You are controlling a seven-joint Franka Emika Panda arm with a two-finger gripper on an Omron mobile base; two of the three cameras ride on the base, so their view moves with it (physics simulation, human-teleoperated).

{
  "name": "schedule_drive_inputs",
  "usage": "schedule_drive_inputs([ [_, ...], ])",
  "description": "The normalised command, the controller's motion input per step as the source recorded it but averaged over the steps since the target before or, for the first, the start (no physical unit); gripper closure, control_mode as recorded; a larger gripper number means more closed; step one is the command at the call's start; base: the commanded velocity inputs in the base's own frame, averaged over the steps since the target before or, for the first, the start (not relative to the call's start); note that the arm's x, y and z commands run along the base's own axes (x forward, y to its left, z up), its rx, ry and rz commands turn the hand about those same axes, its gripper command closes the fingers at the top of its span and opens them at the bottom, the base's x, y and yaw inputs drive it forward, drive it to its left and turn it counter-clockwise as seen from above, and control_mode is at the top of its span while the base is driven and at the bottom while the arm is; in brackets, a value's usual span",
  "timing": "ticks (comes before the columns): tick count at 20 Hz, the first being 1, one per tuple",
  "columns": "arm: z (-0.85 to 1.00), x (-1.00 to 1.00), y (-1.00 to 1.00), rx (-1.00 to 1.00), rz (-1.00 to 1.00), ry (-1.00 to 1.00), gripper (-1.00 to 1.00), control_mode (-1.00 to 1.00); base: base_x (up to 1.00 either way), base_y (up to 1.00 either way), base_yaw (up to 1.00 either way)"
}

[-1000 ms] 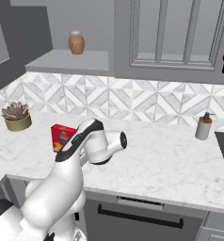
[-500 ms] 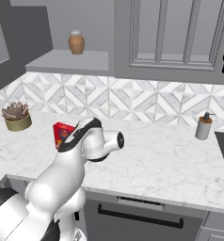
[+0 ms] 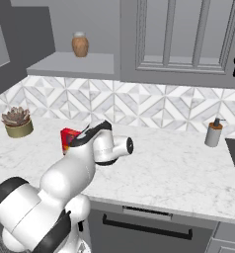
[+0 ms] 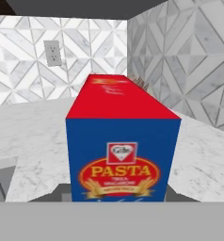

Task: Pick the boxed food and place it on the digital scale for weighing, and close the cabinet.

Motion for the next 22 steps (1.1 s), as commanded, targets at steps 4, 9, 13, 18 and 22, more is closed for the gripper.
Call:
schedule_drive_inputs([
  [4,-0.33,0.01,0.00,0.00,0.00,0.00,1.00,-1.00,0.00,0.00,0.00],
  [9,-0.22,0.13,0.00,0.00,0.00,0.00,1.00,-1.00,0.00,0.00,0.00],
  [13,-0.07,0.15,0.00,0.00,0.00,-0.01,1.00,-1.00,0.00,0.00,0.00],
  [18,-0.10,-0.02,0.03,0.00,0.00,0.00,1.00,-1.00,0.00,0.00,0.00],
  [22,-0.09,-0.27,0.06,0.00,0.00,0.00,-1.00,-1.00,0.00,0.00,0.00],
])
